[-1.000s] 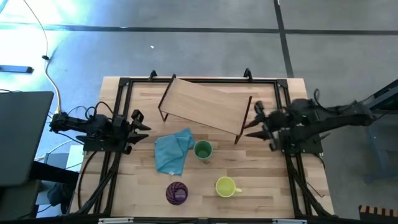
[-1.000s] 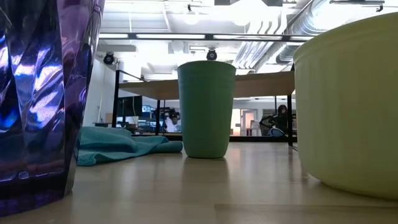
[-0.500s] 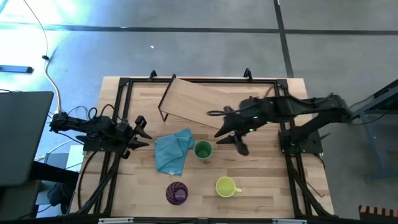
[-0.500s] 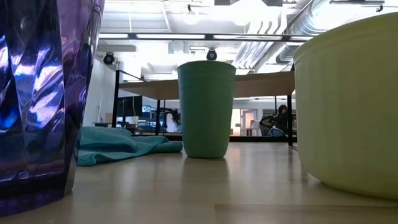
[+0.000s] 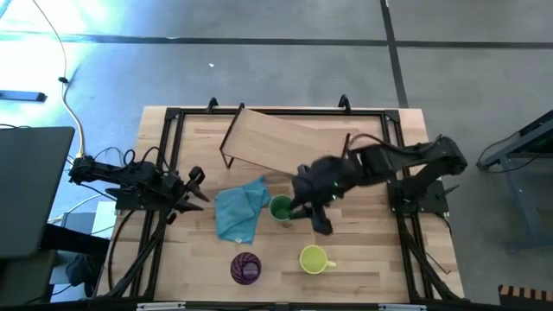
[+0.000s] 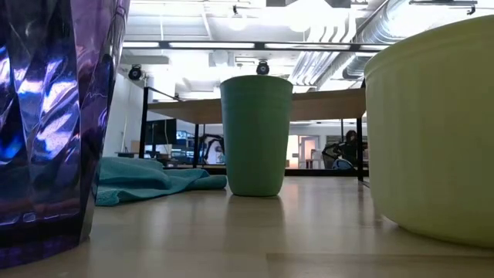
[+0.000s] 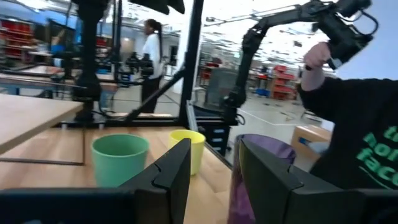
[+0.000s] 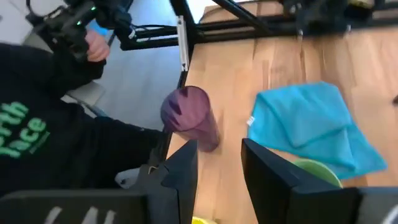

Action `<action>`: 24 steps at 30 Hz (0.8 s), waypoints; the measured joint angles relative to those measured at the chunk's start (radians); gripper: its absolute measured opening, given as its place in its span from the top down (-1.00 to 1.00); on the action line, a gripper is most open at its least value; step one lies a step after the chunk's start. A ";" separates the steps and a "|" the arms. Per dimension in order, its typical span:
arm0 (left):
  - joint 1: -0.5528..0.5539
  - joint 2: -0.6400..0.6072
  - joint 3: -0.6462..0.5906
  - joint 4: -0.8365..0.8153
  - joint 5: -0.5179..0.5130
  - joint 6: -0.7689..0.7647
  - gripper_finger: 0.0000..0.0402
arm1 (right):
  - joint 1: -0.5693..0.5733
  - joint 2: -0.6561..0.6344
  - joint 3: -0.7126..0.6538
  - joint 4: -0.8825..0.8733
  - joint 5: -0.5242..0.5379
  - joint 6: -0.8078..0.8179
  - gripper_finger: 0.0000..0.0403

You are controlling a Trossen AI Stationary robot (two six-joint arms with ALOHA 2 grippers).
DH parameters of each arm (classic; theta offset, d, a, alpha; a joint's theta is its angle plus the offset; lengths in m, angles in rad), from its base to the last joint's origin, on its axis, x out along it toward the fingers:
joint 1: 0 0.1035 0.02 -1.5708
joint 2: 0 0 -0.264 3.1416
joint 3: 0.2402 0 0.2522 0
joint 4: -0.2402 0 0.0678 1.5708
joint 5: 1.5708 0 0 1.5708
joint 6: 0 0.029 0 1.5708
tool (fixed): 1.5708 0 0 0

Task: Stack small to large cups/mugs on shelf
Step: Put the purple cup on the shelf

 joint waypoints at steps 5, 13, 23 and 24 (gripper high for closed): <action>0.000 0.002 0.000 0.000 -0.058 -0.004 0.37 | 0.114 0.000 0.001 0.003 0.174 -0.040 0.43; 0.000 0.058 0.018 0.039 -0.073 0.001 0.37 | 0.216 0.007 0.001 0.024 0.436 -0.026 0.43; -0.032 0.255 0.097 0.055 -0.071 0.013 0.37 | 0.112 0.144 0.000 0.092 0.233 0.049 0.43; -0.047 0.282 0.109 0.059 -0.083 0.017 0.37 | 0.106 0.158 0.000 0.105 0.214 0.049 0.43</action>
